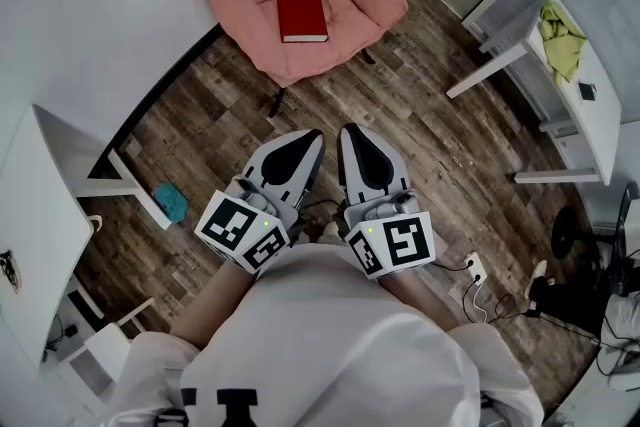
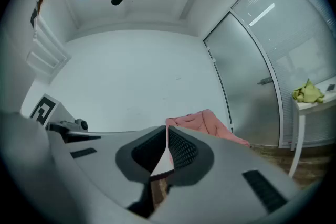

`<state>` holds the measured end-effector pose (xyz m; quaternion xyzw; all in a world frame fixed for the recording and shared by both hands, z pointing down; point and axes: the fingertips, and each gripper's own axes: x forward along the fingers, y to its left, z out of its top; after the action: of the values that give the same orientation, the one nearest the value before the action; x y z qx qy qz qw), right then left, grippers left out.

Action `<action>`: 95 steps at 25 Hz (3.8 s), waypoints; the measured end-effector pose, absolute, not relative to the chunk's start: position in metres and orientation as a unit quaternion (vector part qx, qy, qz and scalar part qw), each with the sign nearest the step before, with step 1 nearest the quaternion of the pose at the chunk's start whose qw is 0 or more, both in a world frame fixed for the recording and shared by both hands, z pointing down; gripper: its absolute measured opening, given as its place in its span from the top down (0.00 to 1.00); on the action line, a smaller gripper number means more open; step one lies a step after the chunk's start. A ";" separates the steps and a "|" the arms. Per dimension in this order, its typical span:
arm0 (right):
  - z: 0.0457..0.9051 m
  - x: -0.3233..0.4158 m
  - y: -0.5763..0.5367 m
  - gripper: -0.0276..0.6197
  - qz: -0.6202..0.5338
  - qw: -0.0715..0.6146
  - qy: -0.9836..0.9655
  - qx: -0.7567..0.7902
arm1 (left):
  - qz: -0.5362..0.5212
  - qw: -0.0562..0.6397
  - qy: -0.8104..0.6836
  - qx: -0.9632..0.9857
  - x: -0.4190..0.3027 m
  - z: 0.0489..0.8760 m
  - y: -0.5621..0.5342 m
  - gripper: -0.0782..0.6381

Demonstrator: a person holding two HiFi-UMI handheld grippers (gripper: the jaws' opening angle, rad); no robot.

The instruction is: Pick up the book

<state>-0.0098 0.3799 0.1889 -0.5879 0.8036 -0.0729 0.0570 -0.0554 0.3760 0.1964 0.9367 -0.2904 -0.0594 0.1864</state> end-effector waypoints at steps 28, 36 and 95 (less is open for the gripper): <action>0.194 -0.049 0.374 0.90 -0.077 0.077 0.793 -0.599 | -0.056 0.179 -0.290 0.938 -0.099 0.202 0.368 0.89; 0.196 -0.060 0.376 0.90 -0.082 0.074 0.788 -0.606 | -0.058 0.187 -0.284 0.939 -0.112 0.205 0.370 0.89; 0.204 0.013 0.088 0.90 -0.101 0.059 0.830 -0.546 | -0.069 0.170 -0.338 0.923 -0.027 0.197 0.082 0.89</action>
<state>0.0131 0.0877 0.2041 -0.5459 0.8295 -0.1015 0.0593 -0.0272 0.0821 0.1967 0.9232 -0.3379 -0.0686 0.1697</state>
